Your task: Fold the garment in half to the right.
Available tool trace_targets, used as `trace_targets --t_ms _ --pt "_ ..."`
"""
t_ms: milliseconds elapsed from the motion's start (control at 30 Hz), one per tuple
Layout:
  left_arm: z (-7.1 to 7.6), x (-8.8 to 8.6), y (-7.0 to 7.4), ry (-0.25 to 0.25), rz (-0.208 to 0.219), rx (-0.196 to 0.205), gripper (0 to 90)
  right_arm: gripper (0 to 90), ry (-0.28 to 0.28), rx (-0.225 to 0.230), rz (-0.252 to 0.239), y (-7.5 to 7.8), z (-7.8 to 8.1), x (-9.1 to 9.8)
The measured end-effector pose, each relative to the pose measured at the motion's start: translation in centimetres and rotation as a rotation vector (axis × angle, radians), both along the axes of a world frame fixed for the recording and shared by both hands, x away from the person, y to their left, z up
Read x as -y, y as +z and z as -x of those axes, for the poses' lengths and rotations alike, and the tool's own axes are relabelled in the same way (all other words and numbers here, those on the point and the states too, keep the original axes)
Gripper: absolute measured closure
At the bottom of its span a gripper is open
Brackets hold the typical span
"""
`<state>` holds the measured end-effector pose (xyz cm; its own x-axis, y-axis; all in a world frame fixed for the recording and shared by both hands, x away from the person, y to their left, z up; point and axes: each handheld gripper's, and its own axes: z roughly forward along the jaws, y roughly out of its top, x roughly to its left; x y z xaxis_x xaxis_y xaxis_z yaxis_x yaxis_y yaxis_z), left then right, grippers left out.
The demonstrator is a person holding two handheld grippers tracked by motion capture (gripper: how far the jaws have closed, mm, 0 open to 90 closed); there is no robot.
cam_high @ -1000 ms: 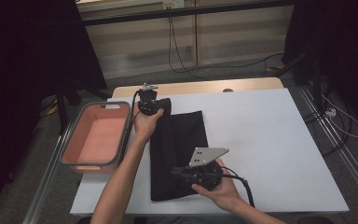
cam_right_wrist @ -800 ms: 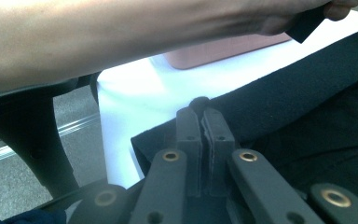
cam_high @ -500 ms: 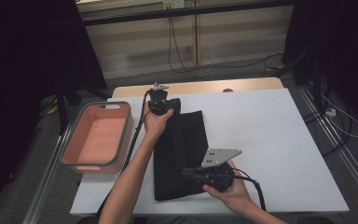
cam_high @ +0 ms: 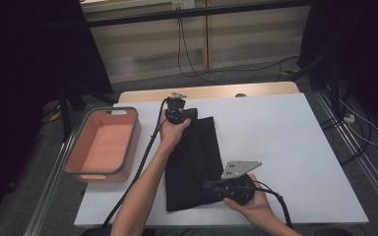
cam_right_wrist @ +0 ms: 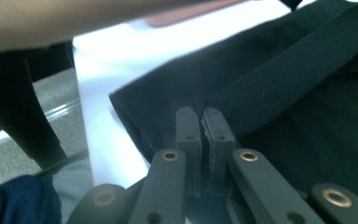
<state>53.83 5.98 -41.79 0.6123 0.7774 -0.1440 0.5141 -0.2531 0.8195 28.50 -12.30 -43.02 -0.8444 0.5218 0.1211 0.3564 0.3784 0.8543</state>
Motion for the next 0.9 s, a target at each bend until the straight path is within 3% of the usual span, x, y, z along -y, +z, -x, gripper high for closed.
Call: trace_targets --t_ms 300,467,733,867,900 --pt "-0.1 0.9 -0.5 -0.022 -0.006 -0.004 84.5 87.0 0.013 -0.002 0.029 0.4 0.3 0.8" --pt "-0.1 1.2 -0.6 -0.026 -0.006 -0.007 84.5 87.0 -0.001 -0.025 0.044 -0.4 0.3 1.9" --pt "-0.2 2.1 -1.2 -0.022 0.0 -0.02 84.0 86.9 0.01 -0.037 0.074 -0.8 0.3 1.9" --pt "0.0 1.8 -1.1 -0.045 -0.007 -0.011 78.2 86.1 0.009 -0.049 0.086 -1.1 0.1 2.1" --pt "0.0 1.8 -1.0 -0.038 0.017 -0.015 74.9 85.9 0.015 -0.059 0.093 -1.2 0.0 2.2"
